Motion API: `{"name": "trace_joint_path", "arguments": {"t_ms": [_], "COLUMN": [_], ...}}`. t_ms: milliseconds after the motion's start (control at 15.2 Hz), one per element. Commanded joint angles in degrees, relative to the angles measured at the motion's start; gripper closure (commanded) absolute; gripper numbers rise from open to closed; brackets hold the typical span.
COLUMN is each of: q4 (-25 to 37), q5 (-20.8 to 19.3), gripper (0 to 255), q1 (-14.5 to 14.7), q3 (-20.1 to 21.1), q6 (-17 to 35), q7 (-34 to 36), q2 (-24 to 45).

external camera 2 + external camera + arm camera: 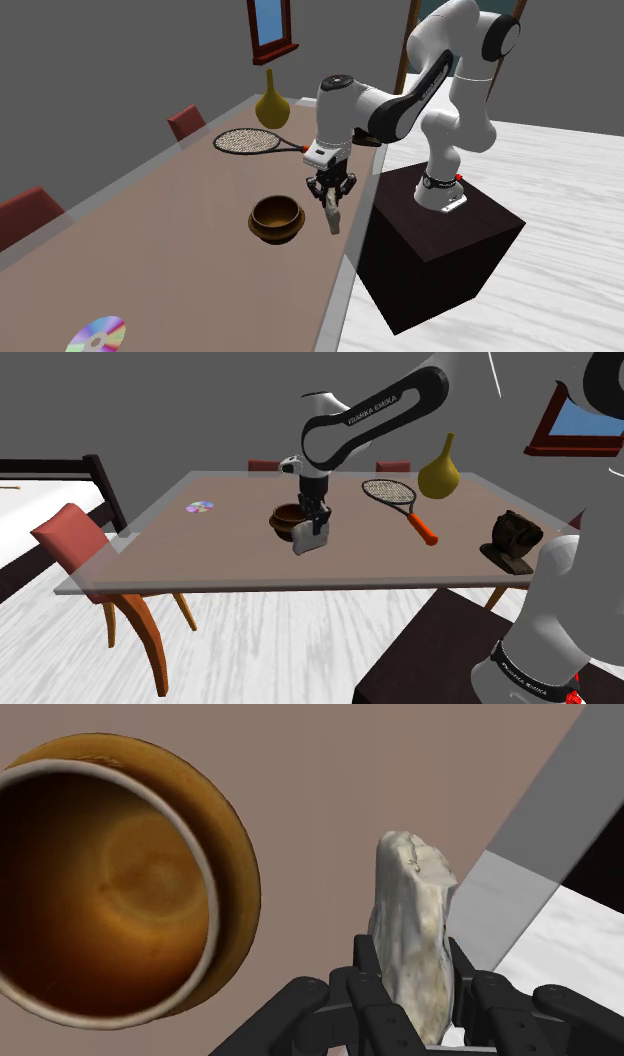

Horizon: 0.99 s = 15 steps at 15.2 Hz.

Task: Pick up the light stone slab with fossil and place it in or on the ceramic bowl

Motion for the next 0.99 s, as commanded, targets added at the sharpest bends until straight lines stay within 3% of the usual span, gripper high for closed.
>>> {"name": "trace_joint_path", "arguments": {"t_ms": [0,924], "q4": [1.1,8.8], "q5": [-0.1,-0.3], "gripper": [255,255], "q1": [0.0,0.1], "q3": [0.0,0.1], "q6": [-1.6,-12.0], "q7": [0.1,0.2], "q2": [-0.6,-3.2]}}
